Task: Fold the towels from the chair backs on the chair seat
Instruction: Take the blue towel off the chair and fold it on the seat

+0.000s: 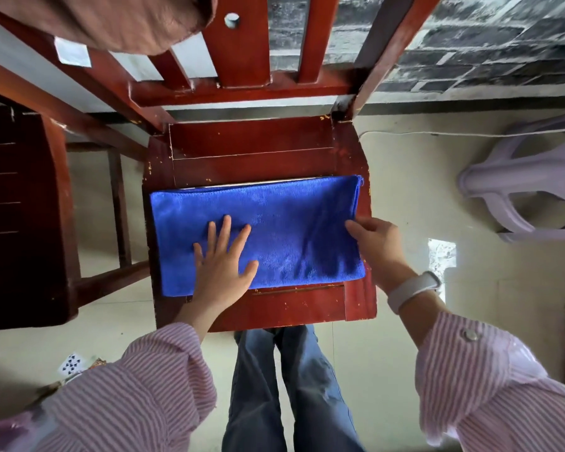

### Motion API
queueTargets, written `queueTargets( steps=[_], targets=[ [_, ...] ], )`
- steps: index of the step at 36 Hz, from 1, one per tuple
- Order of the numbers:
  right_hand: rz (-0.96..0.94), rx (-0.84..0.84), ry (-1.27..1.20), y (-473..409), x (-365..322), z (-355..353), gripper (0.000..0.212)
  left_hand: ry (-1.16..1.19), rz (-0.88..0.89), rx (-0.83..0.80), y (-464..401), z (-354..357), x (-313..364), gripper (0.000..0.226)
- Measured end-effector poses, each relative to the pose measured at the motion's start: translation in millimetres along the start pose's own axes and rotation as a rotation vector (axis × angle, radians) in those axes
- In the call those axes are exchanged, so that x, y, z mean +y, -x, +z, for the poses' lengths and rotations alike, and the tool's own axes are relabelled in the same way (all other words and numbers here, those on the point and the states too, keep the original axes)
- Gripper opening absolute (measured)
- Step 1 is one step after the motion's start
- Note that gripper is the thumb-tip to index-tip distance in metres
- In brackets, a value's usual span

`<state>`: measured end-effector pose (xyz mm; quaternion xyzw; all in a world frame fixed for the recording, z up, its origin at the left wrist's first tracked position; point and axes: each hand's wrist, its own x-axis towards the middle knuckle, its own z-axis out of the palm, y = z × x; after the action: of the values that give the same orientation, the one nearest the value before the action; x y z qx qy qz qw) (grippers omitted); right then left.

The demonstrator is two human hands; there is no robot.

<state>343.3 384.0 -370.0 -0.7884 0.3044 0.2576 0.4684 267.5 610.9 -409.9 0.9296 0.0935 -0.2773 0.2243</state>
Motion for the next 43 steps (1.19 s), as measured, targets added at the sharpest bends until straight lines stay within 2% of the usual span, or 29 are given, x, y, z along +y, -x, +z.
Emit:
queueTargets(
  steps=[3, 6, 8, 10, 12, 15, 16, 20, 22, 27, 31, 33, 35, 37, 39, 43],
  targets=[
    [-0.121, -0.050, -0.001, 21, -22, 13, 0.010, 0.633, -0.149, 0.066, 1, -27, 11, 0.029],
    [-0.210, -0.147, -0.004, 44, -40, 46, 0.004, 1.296, -0.373, -0.065, 9, -61, 22, 0.018],
    [-0.268, -0.273, 0.039, 57, -46, 73, 0.011, 1.515, -0.438, -0.117, 10, -69, 15, 0.026],
    [-0.241, -0.394, 0.013, 66, -49, 96, 0.022, 1.572, -0.467, -0.132, 10, -70, 5, 0.033],
    [-0.187, -0.407, -0.054, 69, -47, 111, 0.026, 1.552, -0.493, -0.082, 10, -68, -5, 0.035],
    [-0.179, -0.264, -0.106, 69, -37, 115, 0.036, 1.452, -0.523, 0.000, 5, -58, -11, 0.023],
    [-0.198, -0.213, -0.103, 68, -34, 114, 0.039, 1.350, -0.502, 0.036, 2, -53, -12, 0.019],
    [-0.243, -0.066, 0.010, 62, -19, 100, 0.036, 0.752, -0.358, 0.178, -10, -38, 0, 0.046],
    [-0.269, 0.005, 0.114, 59, -14, 92, 0.035, 0.575, -0.338, 0.259, -11, -36, 8, 0.038],
    [-0.381, 0.039, 0.306, 58, -13, 86, 0.046, 0.494, -0.244, 0.513, 0, -35, 8, 0.024],
    [-0.517, -0.105, 0.436, 62, -20, 102, 0.056, 0.530, -0.302, 0.628, 12, -38, -13, 0.029],
    [-0.557, -0.200, 0.536, 63, -21, 114, 0.055, 0.563, -0.383, 0.602, 13, -37, -31, 0.030],
    [-0.568, -0.282, 0.646, 61, -19, 126, 0.053, 0.591, -0.455, 0.510, 10, -36, -48, 0.026],
    [-0.582, -0.303, 0.749, 59, -16, 136, 0.053, 0.584, -0.481, 0.427, 5, -38, -57, 0.025],
    [-0.600, -0.292, 0.824, 59, -14, 141, 0.055, 0.531, -0.457, 0.393, 3, -40, -59, 0.030],
    [-0.616, -0.252, 0.856, 61, -10, 144, 0.054, 0.264, -0.329, 0.392, 5, -38, -60, 0.032]
  ],
)
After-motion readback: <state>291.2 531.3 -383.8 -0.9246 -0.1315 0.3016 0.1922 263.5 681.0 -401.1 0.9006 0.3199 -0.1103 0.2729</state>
